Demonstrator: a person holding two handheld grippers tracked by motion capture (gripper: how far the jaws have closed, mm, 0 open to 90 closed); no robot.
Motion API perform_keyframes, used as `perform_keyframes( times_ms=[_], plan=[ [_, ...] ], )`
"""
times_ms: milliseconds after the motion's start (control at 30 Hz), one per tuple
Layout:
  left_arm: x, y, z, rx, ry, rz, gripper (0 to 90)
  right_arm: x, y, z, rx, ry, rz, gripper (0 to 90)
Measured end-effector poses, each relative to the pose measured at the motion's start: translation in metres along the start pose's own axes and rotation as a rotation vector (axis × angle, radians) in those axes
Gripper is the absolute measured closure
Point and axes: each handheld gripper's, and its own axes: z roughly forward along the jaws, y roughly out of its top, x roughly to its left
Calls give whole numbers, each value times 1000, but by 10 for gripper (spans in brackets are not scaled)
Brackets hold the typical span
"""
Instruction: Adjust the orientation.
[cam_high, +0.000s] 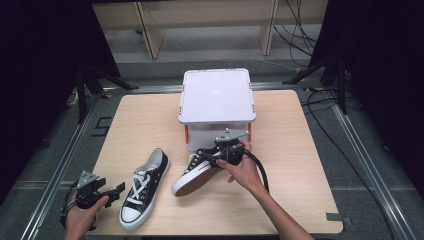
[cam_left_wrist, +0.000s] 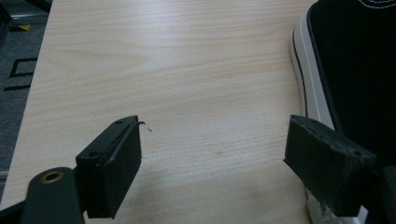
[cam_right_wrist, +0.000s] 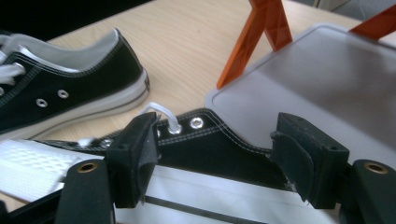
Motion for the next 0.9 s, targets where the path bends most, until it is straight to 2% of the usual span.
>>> perform_keyframes(
  times_ms=[100,133,167,200,267,367,400,433,467,500,533,600,700,733,767,800,867,900],
  plan=[
    [0,0,0,2,1,5,180,-2,-3,4,19,3,27,315],
    [0,0,0,2,1,6,181,-5,-6,7,21,24,35,319],
    [0,0,0,3,4,7,181,-5,-6,7,21,24,35,319],
    [1,0,0,4,8,9,181,-6,-8,5,24,50,94,319],
    [0,0,0,1,6,6,181,-7,-9,4,29,45,79,320],
    [1,0,0,1,7,7,181,-6,-13,-2,20,71,101,322],
    [1,0,0,0,7,7,180,-7,-14,-3,15,72,82,325],
    [1,0,0,1,8,7,181,-4,-15,-9,35,60,107,327],
    [1,0,0,1,8,7,181,-4,-15,-9,35,60,107,327],
    [1,0,0,-5,3,6,181,-6,-17,-10,19,80,68,327],
    [1,0,0,-4,4,6,181,-5,-17,-15,35,74,73,327],
    [1,0,0,5,11,11,181,-3,-21,-24,53,81,42,328],
    [1,0,0,-3,6,8,181,0,-25,-31,67,72,27,350],
    [1,0,0,-5,7,7,180,2,-27,-34,74,65,4,367],
    [1,0,0,-5,7,6,181,4,-32,-36,95,44,-67,393],
    [1,0,0,-5,7,7,181,4,-32,-36,95,44,-67,393],
    [1,0,0,-6,7,7,181,5,-39,-36,139,39,-100,361],
    [1,0,0,-6,6,7,181,6,-46,-38,147,63,-91,418]
  ],
)
